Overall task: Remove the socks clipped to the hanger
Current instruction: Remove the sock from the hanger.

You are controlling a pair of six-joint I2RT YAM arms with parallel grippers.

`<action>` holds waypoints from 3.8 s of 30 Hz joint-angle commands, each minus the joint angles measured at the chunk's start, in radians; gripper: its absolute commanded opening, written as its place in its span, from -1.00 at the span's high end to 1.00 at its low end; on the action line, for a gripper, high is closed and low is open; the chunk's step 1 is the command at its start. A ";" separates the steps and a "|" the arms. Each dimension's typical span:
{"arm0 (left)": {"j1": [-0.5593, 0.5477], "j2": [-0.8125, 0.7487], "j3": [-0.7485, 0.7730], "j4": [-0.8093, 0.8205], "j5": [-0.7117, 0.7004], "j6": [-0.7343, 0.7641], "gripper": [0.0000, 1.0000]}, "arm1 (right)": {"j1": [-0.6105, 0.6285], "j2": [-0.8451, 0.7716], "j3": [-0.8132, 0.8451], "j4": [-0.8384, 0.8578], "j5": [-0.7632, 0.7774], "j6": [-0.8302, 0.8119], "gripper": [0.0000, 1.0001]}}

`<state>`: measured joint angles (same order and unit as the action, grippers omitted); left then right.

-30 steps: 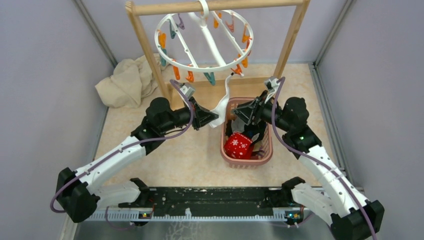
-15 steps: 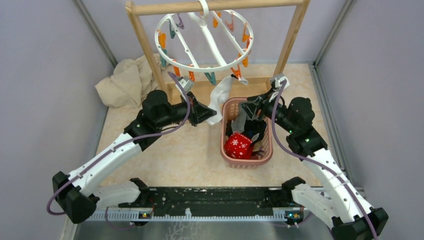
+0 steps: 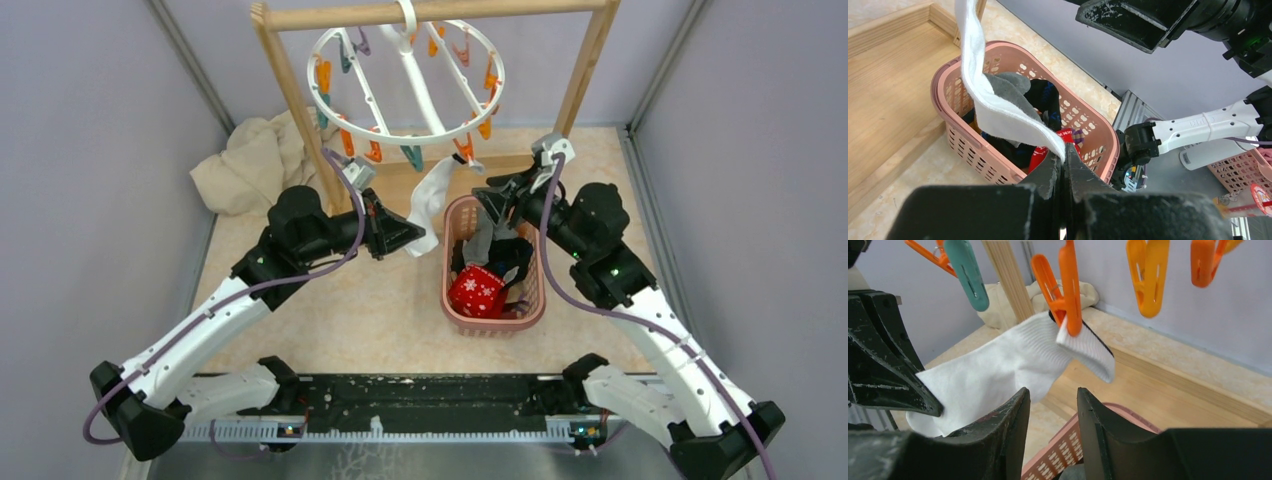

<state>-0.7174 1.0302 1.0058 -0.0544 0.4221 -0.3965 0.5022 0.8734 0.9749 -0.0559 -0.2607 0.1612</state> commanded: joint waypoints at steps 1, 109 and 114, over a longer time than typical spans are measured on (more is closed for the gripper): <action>0.003 -0.017 0.006 -0.015 0.033 -0.015 1.00 | 0.051 0.030 0.101 0.015 0.084 -0.073 0.21; -0.100 0.139 0.196 -0.131 -0.031 0.001 1.00 | 0.431 0.160 0.247 0.005 0.711 -0.250 -0.38; -0.106 0.143 0.200 -0.129 -0.033 0.002 1.00 | 0.431 0.133 0.227 -0.002 0.714 -0.239 -0.39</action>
<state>-0.8158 1.1656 1.1667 -0.2092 0.3985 -0.4030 0.9226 1.0546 1.2053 -0.0959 0.4278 -0.0784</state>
